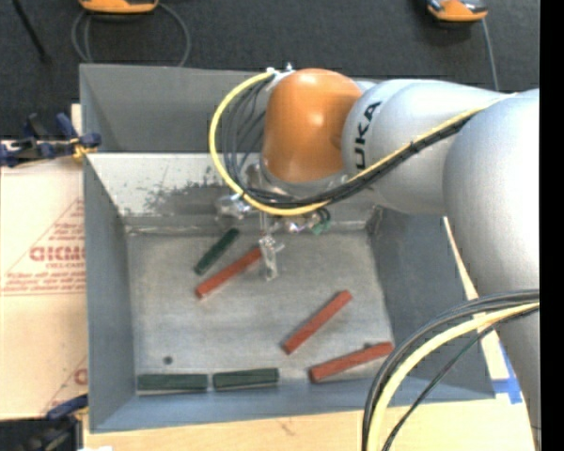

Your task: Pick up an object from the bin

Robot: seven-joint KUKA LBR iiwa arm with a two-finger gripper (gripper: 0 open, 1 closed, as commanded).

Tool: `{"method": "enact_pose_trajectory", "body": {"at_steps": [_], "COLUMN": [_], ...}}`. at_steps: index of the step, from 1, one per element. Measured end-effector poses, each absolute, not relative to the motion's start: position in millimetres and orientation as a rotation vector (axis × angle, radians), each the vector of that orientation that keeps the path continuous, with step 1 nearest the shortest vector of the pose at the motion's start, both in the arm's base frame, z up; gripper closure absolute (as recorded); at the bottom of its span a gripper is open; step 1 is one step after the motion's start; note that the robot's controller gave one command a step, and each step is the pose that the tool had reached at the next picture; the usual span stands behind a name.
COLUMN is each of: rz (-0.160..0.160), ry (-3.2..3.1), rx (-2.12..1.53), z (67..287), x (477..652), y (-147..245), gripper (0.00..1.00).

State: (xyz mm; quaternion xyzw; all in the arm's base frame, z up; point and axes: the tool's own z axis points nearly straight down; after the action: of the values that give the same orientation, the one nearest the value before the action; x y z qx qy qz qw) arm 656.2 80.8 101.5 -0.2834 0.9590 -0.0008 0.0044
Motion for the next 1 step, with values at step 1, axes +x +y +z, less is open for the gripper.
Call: {"method": "enact_pose_trajectory", "body": {"at_steps": [1], "rz": [0.005], "ry": [3.012], "rx": [-0.883], "z": [69.6], "x": [655.0], "y": [91.1], "gripper": [0.0]}}
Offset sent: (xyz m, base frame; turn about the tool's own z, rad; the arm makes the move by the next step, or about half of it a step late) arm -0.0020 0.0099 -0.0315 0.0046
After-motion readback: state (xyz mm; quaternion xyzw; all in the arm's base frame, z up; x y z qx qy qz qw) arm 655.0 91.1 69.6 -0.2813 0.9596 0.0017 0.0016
